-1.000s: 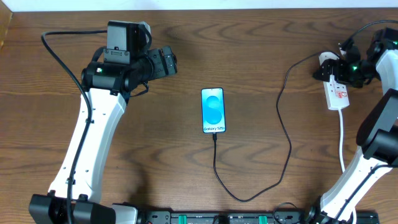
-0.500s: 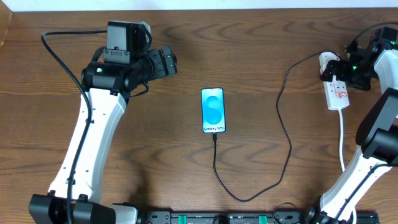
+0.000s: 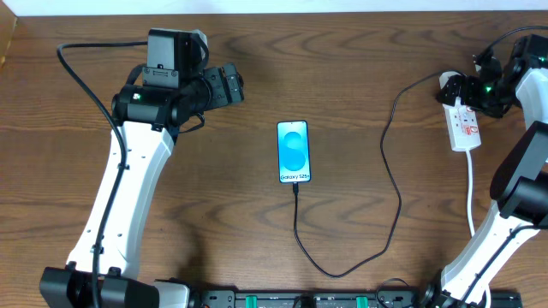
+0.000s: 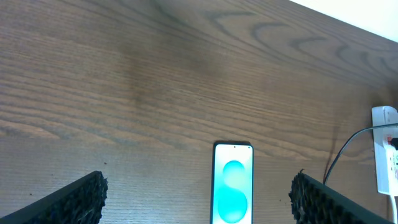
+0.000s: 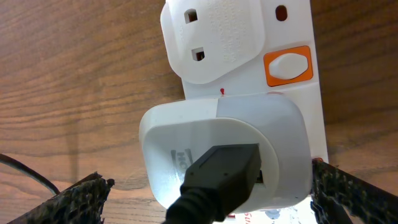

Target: Plug charger to phone and switch on socket

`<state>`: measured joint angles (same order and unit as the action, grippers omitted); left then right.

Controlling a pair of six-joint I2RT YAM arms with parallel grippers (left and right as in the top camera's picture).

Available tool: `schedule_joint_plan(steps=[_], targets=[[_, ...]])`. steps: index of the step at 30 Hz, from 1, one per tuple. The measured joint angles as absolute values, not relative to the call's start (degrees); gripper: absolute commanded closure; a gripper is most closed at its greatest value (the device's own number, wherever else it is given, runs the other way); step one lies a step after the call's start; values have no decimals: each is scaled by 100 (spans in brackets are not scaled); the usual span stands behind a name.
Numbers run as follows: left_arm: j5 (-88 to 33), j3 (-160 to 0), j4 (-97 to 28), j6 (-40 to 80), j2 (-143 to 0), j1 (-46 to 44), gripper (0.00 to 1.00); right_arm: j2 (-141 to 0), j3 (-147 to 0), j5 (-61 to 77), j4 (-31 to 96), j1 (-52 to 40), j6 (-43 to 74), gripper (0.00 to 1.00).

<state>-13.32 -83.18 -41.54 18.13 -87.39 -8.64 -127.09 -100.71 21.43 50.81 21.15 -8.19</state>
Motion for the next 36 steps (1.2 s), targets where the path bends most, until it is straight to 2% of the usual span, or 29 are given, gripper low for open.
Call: schedule_joint_plan(steps=[36], targets=[[-1332,-8318,-4154,1813,-8739,-864,6,-12704,-10084,2383,5188,2165,-840,1]])
